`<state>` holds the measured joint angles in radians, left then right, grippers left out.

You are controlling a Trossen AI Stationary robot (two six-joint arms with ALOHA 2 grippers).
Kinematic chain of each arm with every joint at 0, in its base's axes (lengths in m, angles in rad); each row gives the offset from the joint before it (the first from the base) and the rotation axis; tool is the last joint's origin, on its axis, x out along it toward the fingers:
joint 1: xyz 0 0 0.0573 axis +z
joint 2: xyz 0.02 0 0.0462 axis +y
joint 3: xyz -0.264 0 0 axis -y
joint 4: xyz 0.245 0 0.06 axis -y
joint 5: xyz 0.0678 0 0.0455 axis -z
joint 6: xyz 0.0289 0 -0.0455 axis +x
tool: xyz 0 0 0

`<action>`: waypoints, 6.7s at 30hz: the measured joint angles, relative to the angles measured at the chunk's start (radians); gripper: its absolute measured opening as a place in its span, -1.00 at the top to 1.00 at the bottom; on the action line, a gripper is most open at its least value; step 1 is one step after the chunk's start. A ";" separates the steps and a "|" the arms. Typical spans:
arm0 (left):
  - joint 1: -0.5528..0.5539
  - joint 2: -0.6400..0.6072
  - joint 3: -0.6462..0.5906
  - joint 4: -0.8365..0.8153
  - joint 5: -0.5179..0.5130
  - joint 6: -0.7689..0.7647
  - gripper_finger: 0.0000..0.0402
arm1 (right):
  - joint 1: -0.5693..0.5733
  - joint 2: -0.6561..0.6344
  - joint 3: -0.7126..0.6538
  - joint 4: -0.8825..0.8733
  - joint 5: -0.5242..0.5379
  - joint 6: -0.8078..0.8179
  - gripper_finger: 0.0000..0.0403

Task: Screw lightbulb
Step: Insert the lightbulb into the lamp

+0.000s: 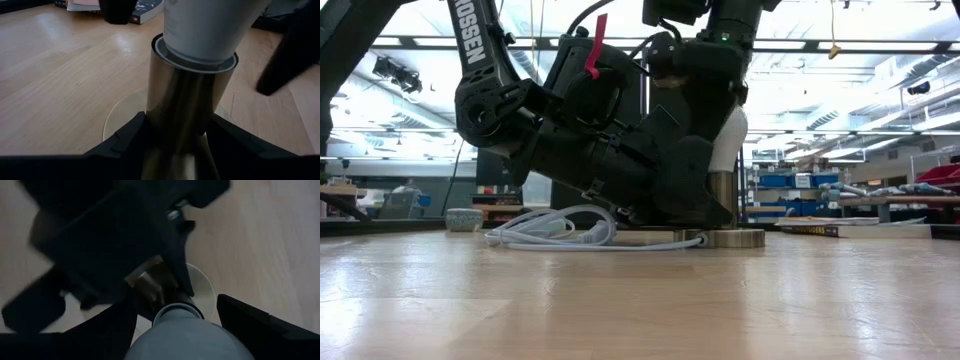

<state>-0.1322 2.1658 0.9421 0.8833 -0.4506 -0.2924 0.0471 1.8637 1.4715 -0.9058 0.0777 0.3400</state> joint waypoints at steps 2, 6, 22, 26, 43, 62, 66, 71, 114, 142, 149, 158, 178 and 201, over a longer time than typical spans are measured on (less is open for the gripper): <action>0.000 0.000 0.000 0.000 0.000 0.000 0.04 | -0.004 0.000 0.000 0.000 0.011 0.072 -0.36; 0.000 0.000 0.000 0.000 -0.004 -0.002 0.04 | -0.019 0.000 0.000 -0.001 0.005 0.157 -0.34; 0.002 0.000 0.000 -0.011 -0.011 -0.002 0.04 | -0.027 0.001 0.059 -0.026 -0.010 -0.003 -0.75; 0.002 0.000 0.000 -0.012 -0.010 -0.002 0.04 | -0.029 0.001 0.082 -0.043 -0.008 -0.052 -0.88; 0.002 0.000 0.000 -0.014 -0.004 0.004 0.04 | -0.029 0.000 0.117 -0.163 -0.041 -0.802 -0.97; 0.001 0.000 0.000 -0.015 -0.002 0.004 0.04 | -0.030 -0.002 0.117 -0.177 -0.042 -1.527 -0.86; 0.001 0.000 0.000 -0.014 -0.002 0.004 0.04 | -0.029 -0.002 0.117 -0.170 -0.046 -1.574 -0.86; 0.001 0.000 0.000 -0.014 -0.001 0.004 0.04 | -0.038 -0.001 0.068 -0.155 -0.073 -1.586 -0.85; 0.000 0.001 0.000 -0.013 -0.008 0.000 0.04 | -0.045 -0.001 0.028 -0.109 -0.103 -1.273 -0.28; 0.002 0.001 -0.002 -0.013 -0.021 -0.005 0.04 | -0.023 0.000 0.028 -0.050 -0.026 -0.517 -0.33; 0.002 0.001 -0.001 -0.014 -0.020 -0.007 0.04 | -0.024 0.000 0.028 -0.045 -0.008 -0.305 -0.34; 0.002 0.001 0.000 -0.014 -0.015 -0.007 0.04 | -0.026 0.000 0.028 -0.039 0.039 0.030 -0.34; 0.002 0.000 0.000 -0.014 -0.014 -0.004 0.04 | -0.042 0.001 0.028 -0.026 0.035 -0.044 -0.56; 0.001 0.000 0.000 -0.015 -0.016 -0.004 0.04 | -0.020 0.000 0.100 -0.138 -0.026 -0.890 -0.97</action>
<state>-0.1310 2.1662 0.9424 0.8684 -0.4664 -0.2962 0.0270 1.8637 1.5711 -1.0440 0.0513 -0.5496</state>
